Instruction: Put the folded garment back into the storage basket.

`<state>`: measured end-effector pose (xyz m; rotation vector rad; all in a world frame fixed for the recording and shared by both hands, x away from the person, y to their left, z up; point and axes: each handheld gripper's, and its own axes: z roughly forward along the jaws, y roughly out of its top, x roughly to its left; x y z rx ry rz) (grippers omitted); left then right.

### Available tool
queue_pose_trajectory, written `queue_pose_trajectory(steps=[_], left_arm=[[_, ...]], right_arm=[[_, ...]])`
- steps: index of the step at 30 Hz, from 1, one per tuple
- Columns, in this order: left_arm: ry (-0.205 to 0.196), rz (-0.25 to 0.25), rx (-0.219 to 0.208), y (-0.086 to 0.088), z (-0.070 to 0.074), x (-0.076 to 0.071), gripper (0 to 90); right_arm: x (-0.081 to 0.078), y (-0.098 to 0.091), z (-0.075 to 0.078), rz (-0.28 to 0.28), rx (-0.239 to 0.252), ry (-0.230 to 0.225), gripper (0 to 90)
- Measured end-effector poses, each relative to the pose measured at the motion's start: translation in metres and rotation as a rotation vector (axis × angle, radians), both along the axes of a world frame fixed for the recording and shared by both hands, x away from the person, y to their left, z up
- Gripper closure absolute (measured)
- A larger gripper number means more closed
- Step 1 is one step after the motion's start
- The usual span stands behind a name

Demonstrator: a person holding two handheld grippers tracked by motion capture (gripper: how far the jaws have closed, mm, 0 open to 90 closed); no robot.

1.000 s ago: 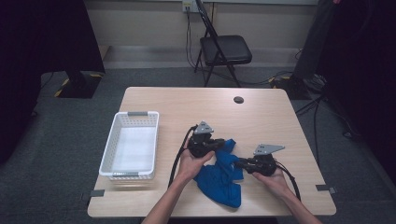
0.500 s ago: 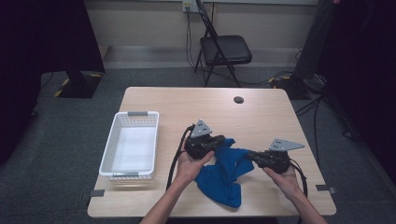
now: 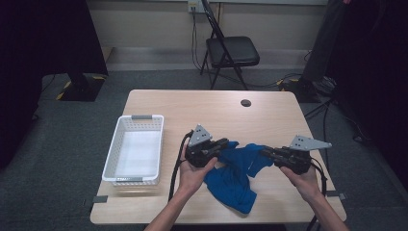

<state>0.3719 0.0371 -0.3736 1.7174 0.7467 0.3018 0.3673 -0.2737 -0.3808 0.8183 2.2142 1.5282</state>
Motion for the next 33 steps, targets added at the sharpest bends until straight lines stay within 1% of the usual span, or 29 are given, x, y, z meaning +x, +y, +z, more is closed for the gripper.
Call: queue_pose_trajectory(steps=[2,3,4,6,7,8,9,10,12,14,15,16,18,21,23,24,25,26,28,30,31,33], left_arm=[[-0.019,0.003,-0.005,0.0,0.005,-0.006,87.1],[-0.03,0.013,-0.011,-0.001,0.009,-0.01,87.1],[-0.032,0.014,-0.018,-0.001,0.012,-0.012,87.1],[-0.016,0.006,-0.036,-0.001,0.016,-0.017,87.1],[-0.011,-0.005,-0.041,-0.001,0.016,-0.019,87.0],[-0.01,-0.013,-0.034,-0.001,0.014,-0.023,87.0],[-0.011,-0.016,-0.019,-0.001,0.01,-0.025,86.7],[-0.002,-0.02,-0.01,-0.001,0.005,-0.027,86.5],[0.038,-0.04,0.0,0.002,-0.009,-0.027,86.3],[0.053,-0.049,0.024,0.004,-0.022,-0.026,85.7],[0.072,-0.062,0.035,0.004,-0.028,-0.025,85.3],[0.077,-0.06,0.051,0.005,-0.033,-0.024,84.4],[0.095,-0.069,0.056,0.008,-0.041,-0.022,83.6],[0.101,-0.067,0.05,0.011,-0.048,-0.02,81.3],[0.093,-0.057,0.053,0.013,-0.05,-0.017,78.2],[0.096,-0.06,0.049,0.014,-0.05,-0.015,76.9],[0.099,-0.06,0.041,0.015,-0.05,-0.013,74.7],[0.1,-0.058,0.042,0.016,-0.051,-0.012,73.6],[0.106,-0.071,0.044,0.017,-0.053,-0.007,71.2],[0.12,-0.08,0.058,0.015,-0.056,-0.002,68.0],[0.118,-0.084,0.068,0.013,-0.059,0.0,67.4],[0.129,-0.104,0.088,0.007,-0.065,0.004,65.9]], right_arm=[[-0.002,0.0,0.008,-0.003,0.002,-0.017,84.7],[-0.002,0.0,0.011,-0.004,0.001,-0.024,84.7],[-0.002,0.0,0.017,-0.005,0.009,-0.036,84.7],[-0.003,-0.001,0.026,-0.002,0.022,-0.056,84.7],[-0.004,-0.002,0.029,0.002,0.028,-0.058,84.7],[-0.006,-0.002,0.029,0.008,0.027,-0.058,84.7],[-0.008,-0.003,0.028,0.014,0.019,-0.055,84.7],[-0.011,-0.003,0.025,0.022,0.012,-0.047,84.6],[-0.018,-0.003,0.014,0.036,-0.014,-0.027,84.6],[-0.026,-0.004,0.0,0.05,-0.038,0.002,84.6],[-0.029,-0.004,-0.007,0.053,-0.049,0.017,84.6],[-0.032,-0.004,-0.014,0.057,-0.059,0.031,84.6],[-0.036,-0.005,-0.027,0.061,-0.07,0.058,84.6],[-0.039,-0.005,-0.042,0.069,-0.084,0.091,84.6],[-0.041,-0.004,-0.053,0.078,-0.106,0.116,84.5],[-0.042,-0.004,-0.057,0.084,-0.113,0.125,84.5],[-0.044,-0.004,-0.06,0.092,-0.122,0.129,84.5],[-0.045,-0.004,-0.062,0.097,-0.127,0.131,84.5],[-0.048,-0.005,-0.067,0.1,-0.129,0.142,84.4],[-0.05,-0.006,-0.072,0.119,-0.144,0.152,84.3],[-0.051,-0.005,-0.075,0.124,-0.156,0.157,84.3],[-0.054,-0.006,-0.079,0.137,-0.182,0.166,84.2]])
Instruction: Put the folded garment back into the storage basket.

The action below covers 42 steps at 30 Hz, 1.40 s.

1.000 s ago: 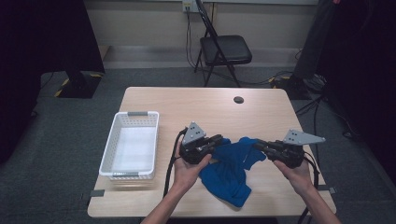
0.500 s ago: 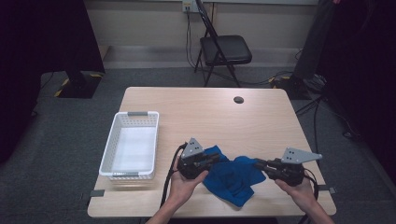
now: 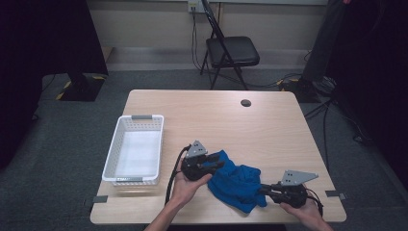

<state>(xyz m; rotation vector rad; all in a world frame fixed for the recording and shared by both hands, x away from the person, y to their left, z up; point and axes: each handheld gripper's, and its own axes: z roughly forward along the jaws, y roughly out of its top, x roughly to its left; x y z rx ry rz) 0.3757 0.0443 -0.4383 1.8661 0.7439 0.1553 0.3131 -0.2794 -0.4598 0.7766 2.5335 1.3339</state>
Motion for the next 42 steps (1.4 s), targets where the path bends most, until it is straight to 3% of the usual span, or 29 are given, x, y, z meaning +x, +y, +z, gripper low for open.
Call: queue_pose_trajectory(steps=[2,3,5,6,8,10,13,16,21,24,27,32,37,42], left_arm=[[0.002,-0.021,0.051,-0.008,-0.005,0.004,63.9],[-0.015,-0.025,0.076,-0.012,-0.007,0.005,62.0],[-0.012,-0.03,0.087,-0.014,-0.01,0.009,60.7],[0.028,-0.023,0.079,-0.015,-0.016,0.016,60.0],[0.046,-0.032,0.078,-0.015,-0.022,0.022,59.2],[0.075,-0.051,0.05,-0.015,-0.026,0.026,54.5],[0.083,-0.068,0.056,-0.016,-0.028,0.026,49.4],[0.093,-0.129,0.061,-0.011,-0.03,0.022,49.8],[0.085,-0.202,0.082,-0.002,-0.03,0.011,58.9],[0.079,-0.249,0.106,0.004,-0.031,0.0,59.3],[0.066,-0.268,0.132,0.004,-0.032,-0.008,59.8],[0.004,-0.259,0.156,-0.004,-0.028,-0.009,64.6],[-0.04,-0.253,0.11,-0.011,-0.018,-0.006,65.3],[-0.035,-0.307,0.173,-0.024,-0.025,-0.009,66.9]], right_arm=[[-0.002,-0.002,-0.005,0.011,-0.015,0.009,83.8],[-0.002,-0.002,-0.006,0.017,-0.018,0.014,83.5],[-0.003,-0.003,-0.009,0.016,-0.021,0.021,82.8],[-0.003,-0.003,-0.01,0.02,-0.022,0.022,82.4],[-0.003,-0.002,-0.01,0.029,-0.027,0.019,81.6],[-0.004,-0.002,-0.011,0.04,-0.026,0.023,80.1],[-0.004,-0.002,-0.012,0.04,-0.028,0.024,78.8],[-0.002,-0.004,-0.013,0.029,-0.029,0.032,79.2],[0.002,-0.009,-0.012,-0.004,-0.03,0.031,82.3],[0.006,-0.014,-0.012,-0.043,-0.038,0.032,82.7],[0.01,-0.02,-0.012,-0.075,-0.035,0.035,82.8],[0.012,-0.024,-0.01,-0.099,-0.02,0.027,82.8],[0.012,-0.026,-0.009,-0.104,-0.015,0.028,82.5],[0.013,-0.025,-0.01,-0.102,-0.014,0.03,82.2]])
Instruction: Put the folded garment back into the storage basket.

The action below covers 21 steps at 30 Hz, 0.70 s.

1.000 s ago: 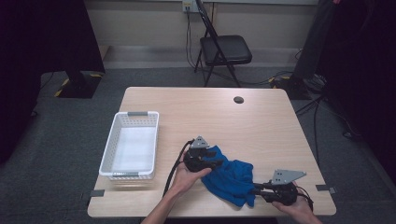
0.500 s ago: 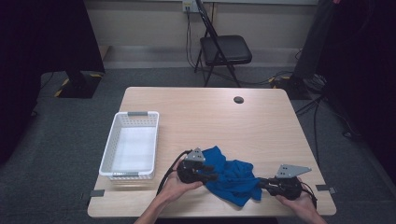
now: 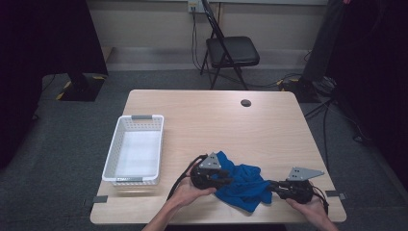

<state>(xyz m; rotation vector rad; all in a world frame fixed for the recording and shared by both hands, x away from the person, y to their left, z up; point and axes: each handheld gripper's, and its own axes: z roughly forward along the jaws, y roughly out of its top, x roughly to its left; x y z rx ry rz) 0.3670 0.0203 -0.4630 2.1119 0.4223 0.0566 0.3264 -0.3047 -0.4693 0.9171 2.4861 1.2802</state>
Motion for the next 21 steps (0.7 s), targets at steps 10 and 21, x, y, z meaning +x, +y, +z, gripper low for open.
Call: queue_pose_trajectory(steps=[10,21], left_arm=[[0.015,-0.07,0.067,-0.006,-0.013,-0.004,57.9],[-0.019,-0.011,0.004,0.003,-0.004,-0.007,81.5]], right_arm=[[-0.005,-0.005,0.001,-0.007,0.002,0.004,82.5],[-0.005,-0.005,0.001,0.003,0.019,0.003,76.6]])
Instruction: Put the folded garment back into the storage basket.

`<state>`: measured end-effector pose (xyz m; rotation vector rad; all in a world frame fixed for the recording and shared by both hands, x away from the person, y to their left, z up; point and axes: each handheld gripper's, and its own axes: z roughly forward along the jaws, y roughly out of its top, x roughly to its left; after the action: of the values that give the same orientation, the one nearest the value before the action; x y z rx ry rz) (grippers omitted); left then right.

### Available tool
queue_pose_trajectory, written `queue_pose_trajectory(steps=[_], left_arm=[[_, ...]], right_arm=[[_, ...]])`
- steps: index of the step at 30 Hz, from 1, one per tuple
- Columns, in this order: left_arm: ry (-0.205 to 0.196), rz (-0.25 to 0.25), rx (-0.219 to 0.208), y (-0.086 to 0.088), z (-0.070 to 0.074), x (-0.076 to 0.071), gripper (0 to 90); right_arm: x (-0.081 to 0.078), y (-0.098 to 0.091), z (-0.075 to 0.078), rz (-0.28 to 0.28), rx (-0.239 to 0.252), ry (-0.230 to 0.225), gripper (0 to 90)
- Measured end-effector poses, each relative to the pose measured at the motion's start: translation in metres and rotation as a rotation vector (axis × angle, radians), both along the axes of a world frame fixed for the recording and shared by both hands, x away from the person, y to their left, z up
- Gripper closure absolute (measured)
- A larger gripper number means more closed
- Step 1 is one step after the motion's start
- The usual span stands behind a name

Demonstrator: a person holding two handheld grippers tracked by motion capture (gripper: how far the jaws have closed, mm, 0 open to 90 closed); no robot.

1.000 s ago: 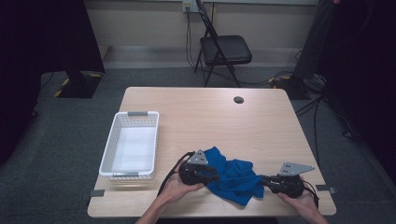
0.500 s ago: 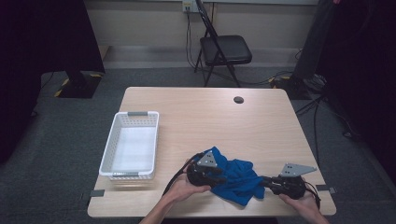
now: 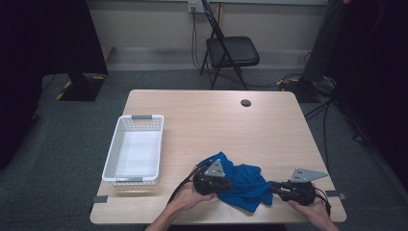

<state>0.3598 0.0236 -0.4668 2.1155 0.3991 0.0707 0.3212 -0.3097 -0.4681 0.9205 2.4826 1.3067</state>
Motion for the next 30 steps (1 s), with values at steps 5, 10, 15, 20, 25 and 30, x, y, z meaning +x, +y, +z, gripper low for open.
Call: queue_pose_trajectory(steps=[5,10,15,20,25,30], left_arm=[[-0.024,0.057,-0.104,0.024,0.019,0.005,82.4],[-0.056,0.087,-0.169,0.041,0.034,0.006,82.4],[-0.079,0.135,-0.2,0.061,0.043,0.006,82.4],[-0.072,0.145,-0.166,0.074,0.037,0.004,82.3],[-0.054,0.141,-0.113,0.083,0.027,-0.001,82.3],[-0.044,0.154,-0.102,0.089,0.021,-0.003,82.3]], right_arm=[[-0.001,0.001,0.002,0.043,0.048,-0.004,66.1],[-0.006,0.007,0.005,0.102,0.07,-0.015,58.7],[-0.008,0.011,0.007,0.139,0.095,-0.024,57.0],[-0.006,0.018,0.015,0.167,0.137,-0.027,58.2],[0.009,0.031,0.023,0.174,0.186,-0.02,62.8],[0.026,0.045,0.022,0.142,0.198,-0.009,65.8]])
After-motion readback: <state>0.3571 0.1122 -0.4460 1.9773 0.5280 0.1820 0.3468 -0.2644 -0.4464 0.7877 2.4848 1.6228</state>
